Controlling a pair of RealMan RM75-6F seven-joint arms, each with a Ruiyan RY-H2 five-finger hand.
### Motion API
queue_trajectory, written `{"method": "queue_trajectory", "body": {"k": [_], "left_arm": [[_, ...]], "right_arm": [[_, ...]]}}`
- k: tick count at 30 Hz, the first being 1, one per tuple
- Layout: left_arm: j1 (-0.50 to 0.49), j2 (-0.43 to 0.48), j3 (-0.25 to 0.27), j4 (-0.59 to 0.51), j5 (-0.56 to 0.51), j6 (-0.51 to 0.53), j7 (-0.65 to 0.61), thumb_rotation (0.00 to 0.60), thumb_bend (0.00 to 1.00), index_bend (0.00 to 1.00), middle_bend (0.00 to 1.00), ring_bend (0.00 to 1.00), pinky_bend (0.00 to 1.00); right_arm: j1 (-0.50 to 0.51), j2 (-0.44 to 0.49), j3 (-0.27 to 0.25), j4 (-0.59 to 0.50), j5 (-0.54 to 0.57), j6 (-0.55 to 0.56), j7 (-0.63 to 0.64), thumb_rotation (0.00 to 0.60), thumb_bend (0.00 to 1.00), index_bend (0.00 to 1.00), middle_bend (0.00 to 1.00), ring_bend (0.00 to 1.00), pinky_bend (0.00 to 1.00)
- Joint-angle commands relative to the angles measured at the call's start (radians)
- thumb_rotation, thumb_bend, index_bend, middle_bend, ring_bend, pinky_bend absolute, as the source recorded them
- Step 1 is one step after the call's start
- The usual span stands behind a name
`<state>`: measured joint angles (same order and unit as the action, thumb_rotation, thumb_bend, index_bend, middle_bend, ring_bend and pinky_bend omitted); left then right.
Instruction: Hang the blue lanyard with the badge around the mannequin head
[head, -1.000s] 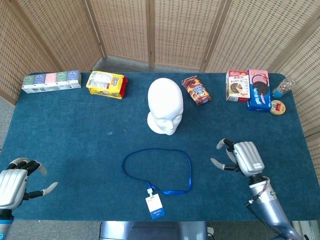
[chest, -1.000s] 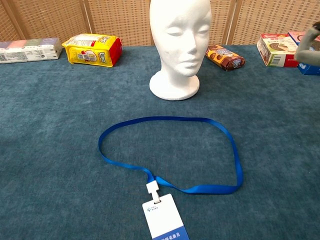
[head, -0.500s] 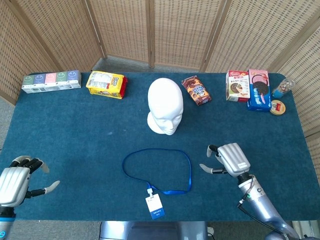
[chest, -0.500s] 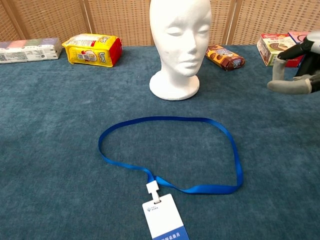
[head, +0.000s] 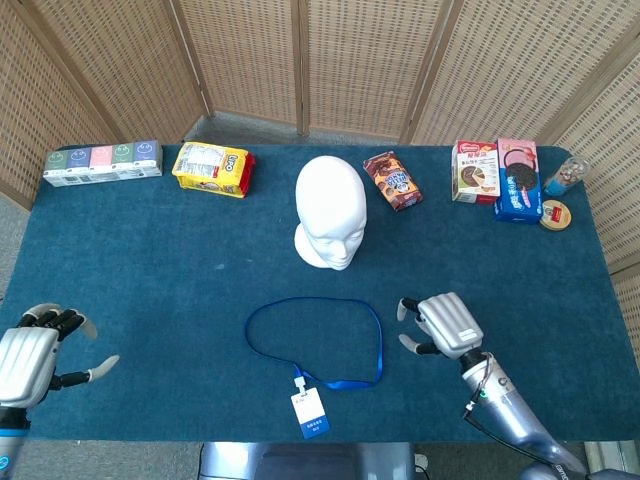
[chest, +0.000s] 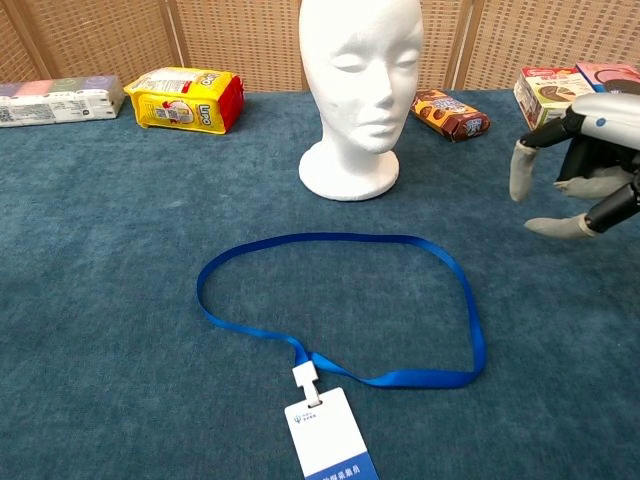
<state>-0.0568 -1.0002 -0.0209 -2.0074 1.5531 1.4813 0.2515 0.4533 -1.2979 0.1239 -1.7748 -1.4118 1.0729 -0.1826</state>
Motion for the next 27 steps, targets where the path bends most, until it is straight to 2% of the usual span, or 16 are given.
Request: {"method": "queue_trajectory", "body": {"k": [1,13,19,27], "left_arm": [[-0.003,0.001,0.000,-0.003,-0.001,-0.003,0.003,0.319,0.14,0.51,0.48,0.39,0.23],[-0.010,0.013,0.002,-0.010,-0.007,-0.010,0.008,0.320,0.14,0.51,0.47,0.39,0.23],[-0.011,0.017,0.007,-0.014,-0.011,-0.014,0.009,0.321,0.14,0.50,0.47,0.39,0.23],[-0.019,0.016,0.007,-0.017,-0.016,-0.024,0.014,0.322,0.14,0.48,0.47,0.39,0.23]], "right_arm": [[0.011,-0.009,-0.001,0.005,-0.006,-0.007,0.013,0.535,0.34,0.47,1.00,1.00,1.00],[0.090,-0.062,-0.005,0.116,-0.113,-0.034,0.050,0.540,0.34,0.47,1.00,1.00,1.00],[0.132,-0.094,-0.027,0.208,-0.203,-0.028,0.081,0.576,0.34,0.47,1.00,1.00,1.00],[0.164,-0.124,-0.051,0.286,-0.241,-0.033,0.081,0.600,0.34,0.46,1.00,1.00,1.00]]}}
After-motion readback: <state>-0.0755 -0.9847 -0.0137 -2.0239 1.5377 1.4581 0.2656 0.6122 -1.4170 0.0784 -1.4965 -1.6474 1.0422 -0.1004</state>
